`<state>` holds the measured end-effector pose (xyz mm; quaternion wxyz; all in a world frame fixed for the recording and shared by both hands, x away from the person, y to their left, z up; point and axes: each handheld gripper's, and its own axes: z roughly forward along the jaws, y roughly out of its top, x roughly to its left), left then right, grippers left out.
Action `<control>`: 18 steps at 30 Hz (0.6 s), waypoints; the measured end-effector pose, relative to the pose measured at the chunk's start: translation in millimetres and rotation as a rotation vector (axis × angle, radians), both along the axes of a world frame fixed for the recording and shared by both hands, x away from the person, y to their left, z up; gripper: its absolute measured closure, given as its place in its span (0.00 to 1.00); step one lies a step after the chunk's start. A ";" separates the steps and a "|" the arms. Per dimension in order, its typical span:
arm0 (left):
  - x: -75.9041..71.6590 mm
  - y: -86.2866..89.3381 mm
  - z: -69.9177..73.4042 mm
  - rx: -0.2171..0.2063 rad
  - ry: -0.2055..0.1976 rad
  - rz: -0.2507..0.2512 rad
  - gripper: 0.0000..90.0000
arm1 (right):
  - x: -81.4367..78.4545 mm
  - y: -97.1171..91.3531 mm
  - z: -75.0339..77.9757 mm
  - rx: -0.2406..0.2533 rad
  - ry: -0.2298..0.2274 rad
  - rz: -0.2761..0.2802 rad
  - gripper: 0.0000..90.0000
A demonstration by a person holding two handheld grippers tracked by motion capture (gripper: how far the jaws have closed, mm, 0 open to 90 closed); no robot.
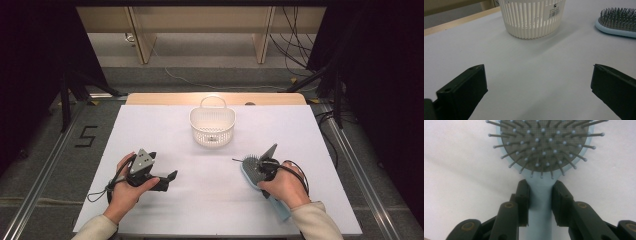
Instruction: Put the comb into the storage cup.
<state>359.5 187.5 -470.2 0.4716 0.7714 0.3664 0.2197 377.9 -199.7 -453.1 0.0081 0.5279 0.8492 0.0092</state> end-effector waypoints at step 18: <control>0.2 0.0 -0.2 -0.004 0.000 0.001 0.00 | 0.1 -3.6 0.8 0.024 0.002 0.010 0.78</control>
